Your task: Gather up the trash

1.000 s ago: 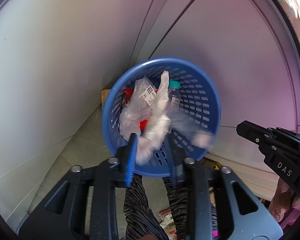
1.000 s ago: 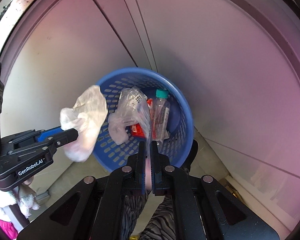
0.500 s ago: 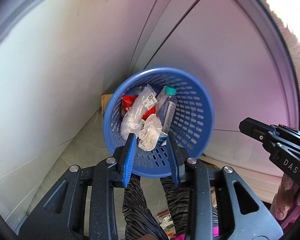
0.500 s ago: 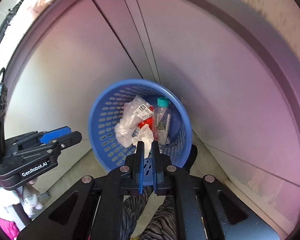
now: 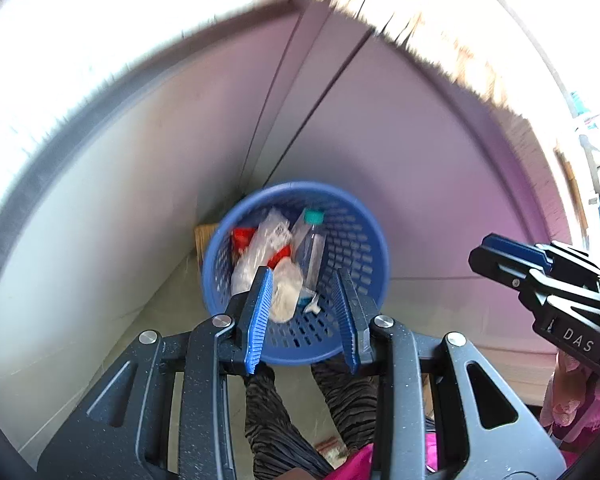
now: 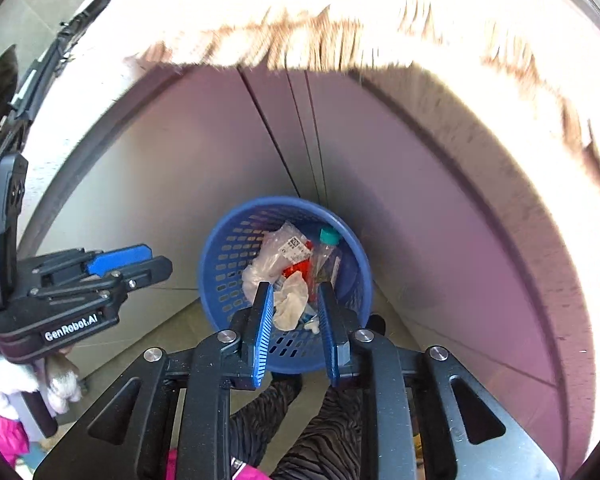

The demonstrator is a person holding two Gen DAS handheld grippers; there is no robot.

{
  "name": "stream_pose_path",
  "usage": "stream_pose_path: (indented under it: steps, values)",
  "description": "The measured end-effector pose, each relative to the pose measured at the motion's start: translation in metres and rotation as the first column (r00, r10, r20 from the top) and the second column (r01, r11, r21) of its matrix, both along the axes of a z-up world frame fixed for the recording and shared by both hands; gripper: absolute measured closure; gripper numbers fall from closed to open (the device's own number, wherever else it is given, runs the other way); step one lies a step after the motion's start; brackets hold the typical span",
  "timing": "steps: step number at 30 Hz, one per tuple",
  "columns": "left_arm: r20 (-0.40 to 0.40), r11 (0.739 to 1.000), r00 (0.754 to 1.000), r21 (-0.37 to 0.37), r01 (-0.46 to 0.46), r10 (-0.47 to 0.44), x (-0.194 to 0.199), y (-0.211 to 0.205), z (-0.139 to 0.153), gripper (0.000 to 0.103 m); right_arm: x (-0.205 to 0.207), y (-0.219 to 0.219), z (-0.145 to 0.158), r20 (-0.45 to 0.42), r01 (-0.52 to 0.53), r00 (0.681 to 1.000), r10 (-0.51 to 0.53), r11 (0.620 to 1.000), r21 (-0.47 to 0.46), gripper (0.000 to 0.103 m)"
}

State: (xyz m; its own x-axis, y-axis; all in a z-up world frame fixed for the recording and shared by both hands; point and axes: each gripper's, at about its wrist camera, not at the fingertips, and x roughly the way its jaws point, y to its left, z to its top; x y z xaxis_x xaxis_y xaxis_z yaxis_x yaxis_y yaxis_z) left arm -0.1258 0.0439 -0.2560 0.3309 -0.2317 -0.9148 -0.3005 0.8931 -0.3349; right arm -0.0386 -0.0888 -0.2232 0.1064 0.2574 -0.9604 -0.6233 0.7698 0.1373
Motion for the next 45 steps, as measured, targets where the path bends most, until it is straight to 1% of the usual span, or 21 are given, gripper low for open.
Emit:
stream_pose_path:
  steps: [3, 7, 9, 10, 12, 15, 16, 21, 22, 24, 28, 29, 31, 32, 34, 35, 36, 39, 41, 44, 45]
  values:
    - [0.041, 1.000, 0.999, 0.010, -0.001, 0.001, -0.001, 0.001, 0.025, 0.072, 0.002, -0.004, 0.020, 0.022, -0.004, 1.000, 0.003, 1.000, 0.026, 0.080]
    - [0.094, 1.000, 0.996, 0.013, -0.012, 0.011, -0.001, 0.005, 0.057, 0.072, 0.005, -0.010, 0.052, 0.068, -0.009, 0.998, 0.004, 0.998, 0.065, 0.069]
    - [0.117, 0.999, 0.993, 0.029, -0.016, 0.013, 0.000, 0.007, 0.073, 0.072, 0.008, -0.013, 0.066, 0.082, -0.003, 0.997, -0.004, 0.996, 0.089, 0.069]
    - [0.129, 0.999, 0.991, 0.034, -0.022, 0.017, 0.001, 0.008, 0.081, 0.070, 0.009, -0.014, 0.066, 0.088, 0.001, 0.996, -0.010, 0.995, 0.103, 0.069]
    - [0.155, 0.999, 0.987, 0.037, -0.040, 0.034, 0.003, 0.012, 0.096, 0.054, 0.013, -0.017, 0.079, 0.097, 0.008, 0.995, -0.021, 0.992, 0.130, 0.068]
    - [0.201, 0.998, 0.978, 0.036, -0.058, 0.050, 0.007, 0.013, 0.119, 0.054, 0.020, -0.023, 0.105, 0.127, 0.008, 0.992, -0.028, 0.988, 0.155, 0.065]
    - [0.217, 0.997, 0.975, 0.043, -0.060, 0.050, 0.009, 0.013, 0.127, 0.054, 0.022, -0.024, 0.106, 0.139, 0.005, 0.990, -0.028, 0.987, 0.162, 0.064]
    - [0.291, 0.995, 0.955, 0.069, -0.071, 0.048, 0.020, 0.012, 0.167, 0.053, 0.034, -0.034, 0.137, 0.180, -0.011, 0.983, -0.028, 0.978, 0.208, 0.057]
    - [0.308, 0.994, 0.950, 0.076, -0.075, 0.048, 0.024, 0.007, 0.173, 0.052, 0.036, -0.035, 0.142, 0.187, -0.015, 0.982, -0.027, 0.976, 0.216, 0.056]
    - [0.341, 0.993, 0.939, 0.087, -0.082, 0.048, 0.030, 0.004, 0.188, 0.047, 0.041, -0.035, 0.149, 0.207, -0.023, 0.978, -0.025, 0.973, 0.229, 0.056]
    - [0.393, 0.991, 0.918, 0.095, -0.096, 0.051, 0.040, -0.004, 0.211, 0.047, 0.052, -0.039, 0.167, 0.234, -0.025, 0.971, -0.040, 0.962, 0.272, 0.055]
    - [0.403, 0.991, 0.914, 0.098, -0.097, 0.049, 0.042, -0.007, 0.216, 0.047, 0.055, -0.040, 0.170, 0.237, -0.024, 0.971, -0.046, 0.959, 0.283, 0.054]
    - [0.421, 0.990, 0.906, 0.105, -0.099, 0.046, 0.047, -0.012, 0.226, 0.047, 0.061, -0.043, 0.178, 0.245, -0.022, 0.968, -0.056, 0.951, 0.307, 0.047]
    - [0.431, 0.989, 0.901, 0.109, -0.100, 0.044, 0.048, -0.014, 0.231, 0.045, 0.063, -0.045, 0.182, 0.249, -0.022, 0.967, -0.061, 0.948, 0.318, 0.047]
    - [0.451, 0.988, 0.891, 0.117, -0.105, 0.041, 0.052, -0.019, 0.239, 0.033, 0.067, -0.046, 0.190, 0.257, -0.027, 0.964, -0.065, 0.940, 0.340, 0.047]
    - [0.464, 0.987, 0.885, 0.119, -0.108, 0.041, 0.052, -0.020, 0.243, 0.024, 0.069, -0.047, 0.194, 0.263, -0.029, 0.962, -0.068, 0.937, 0.349, 0.047]
    - [0.477, 0.986, 0.878, 0.120, -0.113, 0.043, 0.053, -0.022, 0.247, 0.018, 0.070, -0.049, 0.198, 0.268, -0.031, 0.961, -0.071, 0.933, 0.359, 0.046]
    - [0.502, 0.986, 0.863, 0.118, -0.122, 0.047, 0.056, -0.025, 0.258, 0.008, 0.075, -0.056, 0.210, 0.279, -0.025, 0.956, -0.095, 0.917, 0.399, 0.035]
    - [0.508, 0.985, 0.860, 0.116, -0.130, 0.054, 0.058, -0.027, 0.264, 0.003, 0.078, -0.061, 0.216, 0.279, -0.018, 0.954, -0.113, 0.904, 0.428, 0.032]
    - [0.508, 0.984, 0.860, 0.117, -0.138, 0.060, 0.061, -0.027, 0.269, 0.002, 0.082, -0.066, 0.221, 0.280, -0.010, 0.951, -0.129, 0.895, 0.446, 0.028]
    - [0.508, 0.983, 0.859, 0.119, -0.138, 0.060, 0.061, -0.027, 0.269, 0.002, 0.082, -0.067, 0.223, 0.284, -0.009, 0.950, -0.134, 0.893, 0.451, 0.024]
